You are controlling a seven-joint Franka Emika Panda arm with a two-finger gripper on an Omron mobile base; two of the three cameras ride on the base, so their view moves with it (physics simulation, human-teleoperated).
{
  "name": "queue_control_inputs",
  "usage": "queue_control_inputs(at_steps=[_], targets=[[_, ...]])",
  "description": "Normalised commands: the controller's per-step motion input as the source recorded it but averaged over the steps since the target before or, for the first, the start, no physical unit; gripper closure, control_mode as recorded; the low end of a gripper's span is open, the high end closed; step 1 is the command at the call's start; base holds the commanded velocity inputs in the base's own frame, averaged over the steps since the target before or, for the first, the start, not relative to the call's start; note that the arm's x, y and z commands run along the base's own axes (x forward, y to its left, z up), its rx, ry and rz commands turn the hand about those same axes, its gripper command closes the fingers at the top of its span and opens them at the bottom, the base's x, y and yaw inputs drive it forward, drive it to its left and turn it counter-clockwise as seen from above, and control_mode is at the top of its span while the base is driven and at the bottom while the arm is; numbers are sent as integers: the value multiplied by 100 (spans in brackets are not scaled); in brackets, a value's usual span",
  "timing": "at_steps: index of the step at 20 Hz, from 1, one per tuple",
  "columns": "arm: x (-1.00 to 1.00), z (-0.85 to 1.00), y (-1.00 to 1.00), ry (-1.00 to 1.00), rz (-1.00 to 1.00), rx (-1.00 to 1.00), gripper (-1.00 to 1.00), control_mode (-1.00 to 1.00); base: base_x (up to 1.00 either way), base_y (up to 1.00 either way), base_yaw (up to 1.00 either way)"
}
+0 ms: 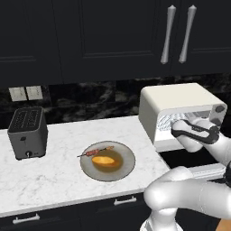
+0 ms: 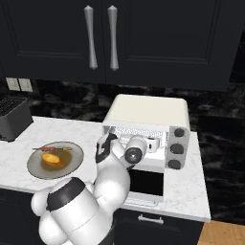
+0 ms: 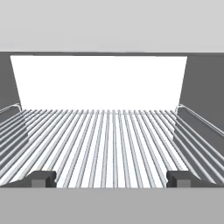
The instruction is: Pick up the kebab skewer and baguette bread, and place them inside the toaster oven. Close the toaster oven door and start by setting the timer.
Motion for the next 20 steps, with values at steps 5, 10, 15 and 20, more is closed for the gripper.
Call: queue_control_inputs(at_steps=[5,10,15,20], targets=[[-100,-100,0,2,0,1,-100,-100,0,0,0],[-100,-97,0,8,0,0,-100,-100,0,0,0],[-98,-75,0,33,0,0,-100,-100,0,0,0],[-100,-77,0,46,2,0,-100,-100,0,0,0]])
